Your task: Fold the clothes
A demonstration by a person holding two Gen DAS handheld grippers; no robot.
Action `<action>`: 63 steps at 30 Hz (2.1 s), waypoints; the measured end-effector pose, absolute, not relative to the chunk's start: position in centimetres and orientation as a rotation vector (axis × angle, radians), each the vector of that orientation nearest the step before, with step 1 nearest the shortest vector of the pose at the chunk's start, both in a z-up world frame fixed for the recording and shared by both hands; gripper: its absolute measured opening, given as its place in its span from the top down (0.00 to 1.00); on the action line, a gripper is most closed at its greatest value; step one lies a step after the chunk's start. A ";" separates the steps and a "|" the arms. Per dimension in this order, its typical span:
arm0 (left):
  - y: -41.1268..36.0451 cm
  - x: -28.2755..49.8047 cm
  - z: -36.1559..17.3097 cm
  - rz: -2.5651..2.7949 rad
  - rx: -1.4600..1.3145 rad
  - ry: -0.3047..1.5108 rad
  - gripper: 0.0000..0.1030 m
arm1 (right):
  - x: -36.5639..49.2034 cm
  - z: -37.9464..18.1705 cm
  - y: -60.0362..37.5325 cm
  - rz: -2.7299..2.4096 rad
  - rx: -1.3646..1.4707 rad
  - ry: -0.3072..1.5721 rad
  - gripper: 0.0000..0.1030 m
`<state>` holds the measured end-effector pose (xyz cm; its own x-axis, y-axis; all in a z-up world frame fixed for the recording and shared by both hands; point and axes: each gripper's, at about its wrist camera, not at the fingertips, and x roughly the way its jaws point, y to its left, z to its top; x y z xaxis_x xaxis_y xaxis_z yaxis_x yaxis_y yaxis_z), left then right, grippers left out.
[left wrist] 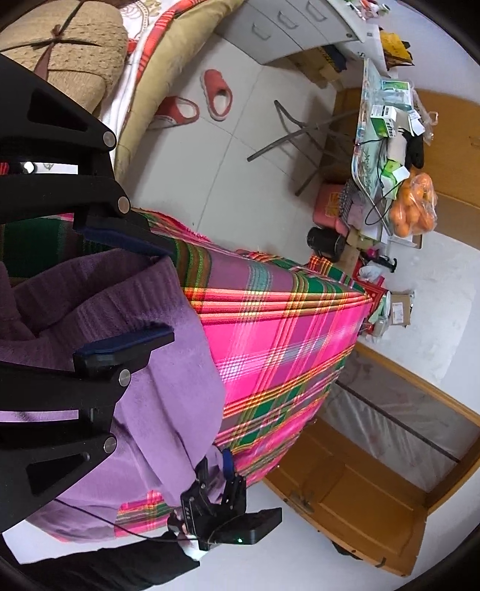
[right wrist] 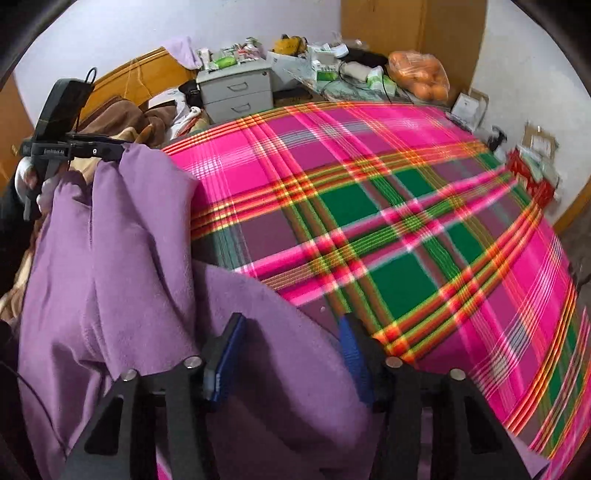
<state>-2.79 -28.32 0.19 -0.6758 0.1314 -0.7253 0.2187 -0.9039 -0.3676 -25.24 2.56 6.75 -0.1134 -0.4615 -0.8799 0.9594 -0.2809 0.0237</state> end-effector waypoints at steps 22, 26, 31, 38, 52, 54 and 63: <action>-29.4 -12.3 4.3 -2.746 1.167 0.407 0.75 | -31.5 13.0 5.4 -2.327 0.867 0.500 0.97; -30.7 -13.8 1.5 -2.679 1.284 0.505 0.70 | -33.0 9.3 4.5 -2.289 1.029 0.561 0.86; -33.2 -10.7 2.1 -2.697 1.160 0.671 0.53 | -31.9 10.1 5.5 -2.289 0.989 0.500 0.78; -35.3 -10.5 2.0 -2.654 1.156 0.828 0.50 | -27.1 12.1 7.5 -2.228 0.954 0.210 0.77; -31.5 -9.5 4.3 -2.953 0.975 0.971 0.52 | -24.0 7.8 13.1 -2.132 0.993 -0.294 0.72; -31.5 -9.1 5.2 -3.001 0.885 0.959 0.52 | -24.5 7.4 13.7 -2.093 0.996 -0.378 0.71; -34.6 -11.4 0.2 -2.638 1.193 1.068 0.52 | -25.1 7.2 14.4 -2.065 0.988 -0.443 0.70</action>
<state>-11.44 -34.57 0.19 -0.6998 0.2202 -0.6795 0.3147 -0.7590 -0.5700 -25.06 14.35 7.21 -0.3859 -0.7778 -0.4962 0.5058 -0.6282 0.5913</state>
